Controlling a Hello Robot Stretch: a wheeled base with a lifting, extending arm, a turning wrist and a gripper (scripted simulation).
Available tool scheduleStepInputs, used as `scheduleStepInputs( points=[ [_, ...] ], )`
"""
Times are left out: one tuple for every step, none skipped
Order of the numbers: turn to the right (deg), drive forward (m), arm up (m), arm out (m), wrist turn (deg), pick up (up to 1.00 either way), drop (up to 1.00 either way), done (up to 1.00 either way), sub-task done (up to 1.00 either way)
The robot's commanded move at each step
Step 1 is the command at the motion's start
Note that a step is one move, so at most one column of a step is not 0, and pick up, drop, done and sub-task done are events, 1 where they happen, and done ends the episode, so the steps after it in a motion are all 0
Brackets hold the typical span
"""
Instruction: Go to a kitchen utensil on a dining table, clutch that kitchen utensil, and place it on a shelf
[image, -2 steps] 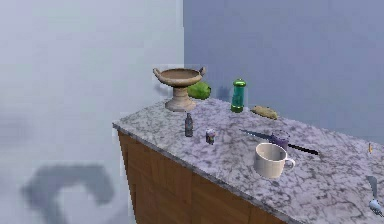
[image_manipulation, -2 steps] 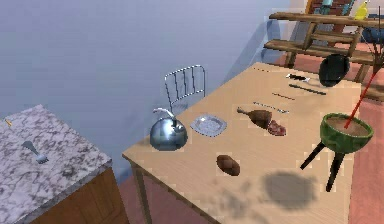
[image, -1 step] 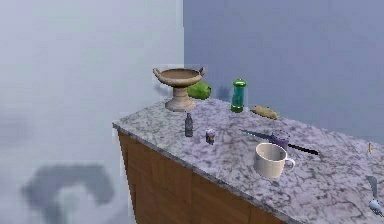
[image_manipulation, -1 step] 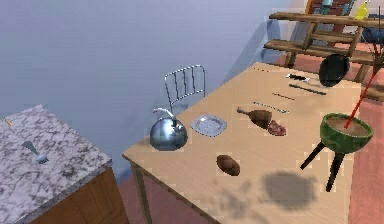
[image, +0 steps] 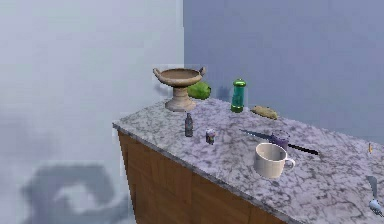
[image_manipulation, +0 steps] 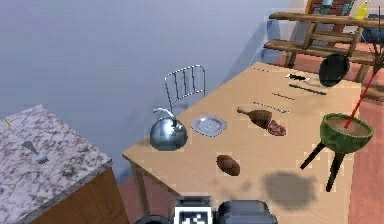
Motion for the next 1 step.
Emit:
scheduleStepInputs(
  points=[
    [0.0,0.0,0.0,0.48,0.0,0.0,0.0,0.0,0.0]
  ],
)
